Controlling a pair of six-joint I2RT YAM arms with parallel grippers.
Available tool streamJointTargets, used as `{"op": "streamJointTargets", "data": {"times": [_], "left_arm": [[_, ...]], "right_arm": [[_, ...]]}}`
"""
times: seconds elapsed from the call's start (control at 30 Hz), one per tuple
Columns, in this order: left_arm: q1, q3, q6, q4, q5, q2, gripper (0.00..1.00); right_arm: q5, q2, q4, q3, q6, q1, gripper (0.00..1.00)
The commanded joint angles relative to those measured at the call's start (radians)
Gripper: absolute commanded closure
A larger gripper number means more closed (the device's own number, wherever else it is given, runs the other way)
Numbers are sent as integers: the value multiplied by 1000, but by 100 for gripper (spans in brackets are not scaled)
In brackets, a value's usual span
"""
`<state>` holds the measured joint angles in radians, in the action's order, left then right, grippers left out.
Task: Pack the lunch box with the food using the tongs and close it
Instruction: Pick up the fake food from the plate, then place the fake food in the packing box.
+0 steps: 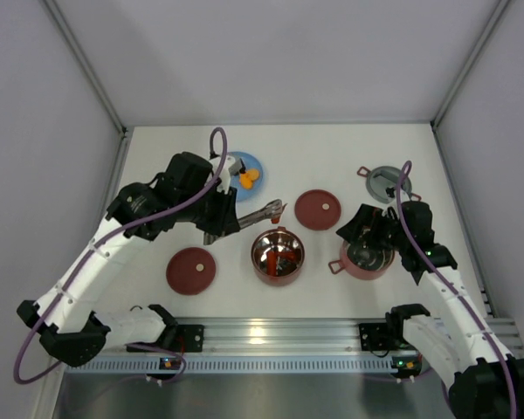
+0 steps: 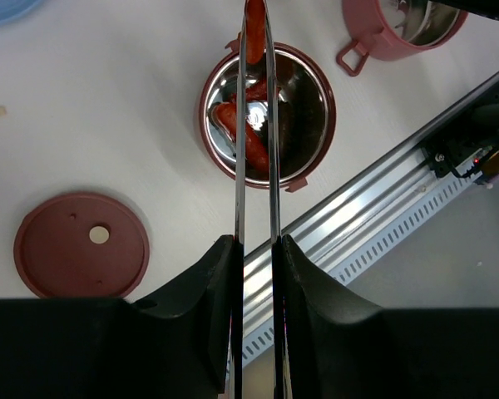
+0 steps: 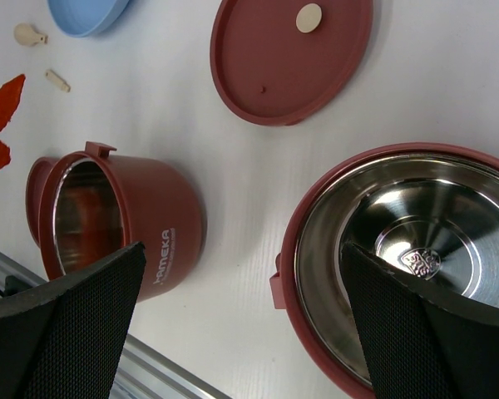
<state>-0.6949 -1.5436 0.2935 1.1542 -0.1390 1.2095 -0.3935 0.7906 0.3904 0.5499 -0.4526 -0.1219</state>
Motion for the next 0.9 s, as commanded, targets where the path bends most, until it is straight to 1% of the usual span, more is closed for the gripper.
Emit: {"op": "streamJointTargets", "data": {"times": [0.0,0.2,0.37,0.6,0.87], "left_arm": [[-20,17,45,24,-16,-67,100],[-22,50,70,59,-30,-136,100],[-22,68,79,73,-68,-183,100],[-23,105,105,85,-90,-217,100],[-23,186,113,67,-123,-228,100]], "right_arm": [[-4,-1,-8,33,12,13,1],[16,-7,-1,33,12,10,1],[35,-8,1,41,14,11,1],[38,-10,2,35,15,10,1],[38,-11,1,35,15,11,1]]}}
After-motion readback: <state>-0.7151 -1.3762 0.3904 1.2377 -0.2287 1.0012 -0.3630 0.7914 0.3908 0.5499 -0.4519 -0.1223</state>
